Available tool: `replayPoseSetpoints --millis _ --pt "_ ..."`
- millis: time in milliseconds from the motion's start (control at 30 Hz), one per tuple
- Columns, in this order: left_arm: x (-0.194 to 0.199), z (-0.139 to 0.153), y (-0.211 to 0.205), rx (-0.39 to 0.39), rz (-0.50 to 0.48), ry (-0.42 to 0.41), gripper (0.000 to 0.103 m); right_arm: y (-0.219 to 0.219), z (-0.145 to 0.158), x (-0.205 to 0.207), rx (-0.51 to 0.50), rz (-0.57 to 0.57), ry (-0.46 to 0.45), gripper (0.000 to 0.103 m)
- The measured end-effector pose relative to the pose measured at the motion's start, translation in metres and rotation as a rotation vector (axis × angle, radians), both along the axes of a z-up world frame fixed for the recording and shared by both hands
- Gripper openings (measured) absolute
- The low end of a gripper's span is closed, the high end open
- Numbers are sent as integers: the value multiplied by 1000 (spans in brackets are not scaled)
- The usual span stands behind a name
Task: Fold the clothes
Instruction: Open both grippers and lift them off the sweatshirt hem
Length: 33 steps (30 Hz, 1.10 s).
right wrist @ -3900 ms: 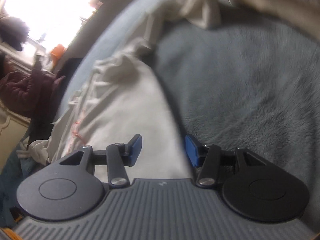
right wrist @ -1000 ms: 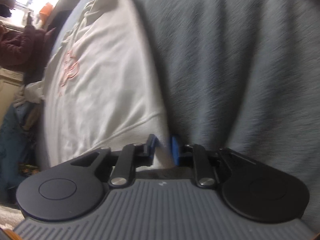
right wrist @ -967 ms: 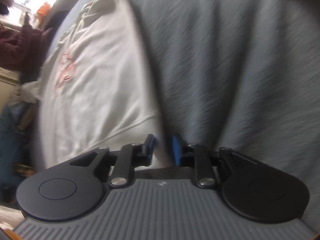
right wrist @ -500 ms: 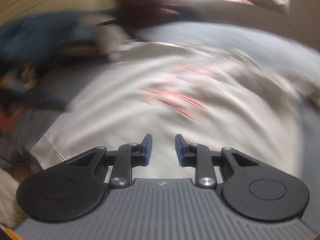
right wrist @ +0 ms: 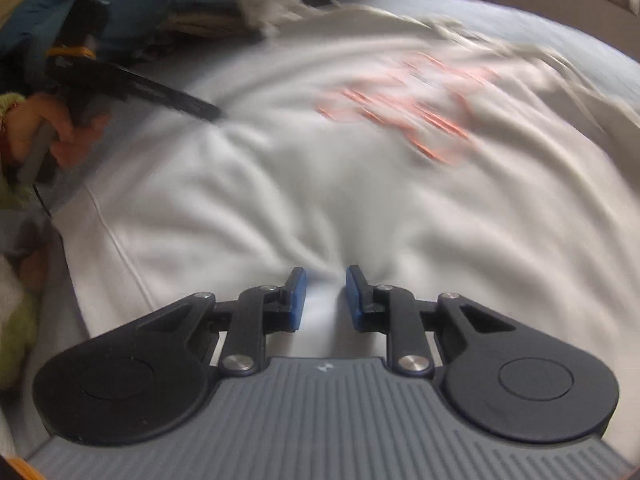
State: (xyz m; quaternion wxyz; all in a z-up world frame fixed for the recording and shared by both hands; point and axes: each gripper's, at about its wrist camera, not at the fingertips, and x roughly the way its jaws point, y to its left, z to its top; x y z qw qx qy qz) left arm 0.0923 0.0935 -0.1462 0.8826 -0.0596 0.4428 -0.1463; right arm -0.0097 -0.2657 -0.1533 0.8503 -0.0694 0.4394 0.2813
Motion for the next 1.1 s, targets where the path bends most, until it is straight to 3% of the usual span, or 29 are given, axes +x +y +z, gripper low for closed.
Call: replayPoseSetpoints --millis 167,367,500,600,700,733,767,867,933,1100 --pt "2 -3 7 -47 17 10 18 -35 12 -7 -121 -92 50 19" --pt "4 -3 6 -62 34 24 18 -6 14 40 54 -114 -35 19" --pt "5 -3 8 -72 26 30 18 -16 -9 62 15 -171 -35 14" --pt "6 -4 11 -91 31 36 18 -74 -8 63 8 -367 -28 6" --pt "6 -6 11 -98 30 30 19 -133 -4 54 -65 -595 -23 6" --pt "5 -6 11 -100 29 27 19 -148 -1 50 -40 -649 -17 3" --pt "5 -6 11 -100 27 24 20 -154 5 47 -29 -687 -26 10" --pt "3 -1 8 -87 25 13 22 -134 22 45 -61 -669 -98 10" --pt "1 7 5 -72 27 -8 28 -107 30 50 -18 -609 -121 10" --pt "5 31 -12 -68 -42 -96 28 -33 26 74 116 -429 -113 10"
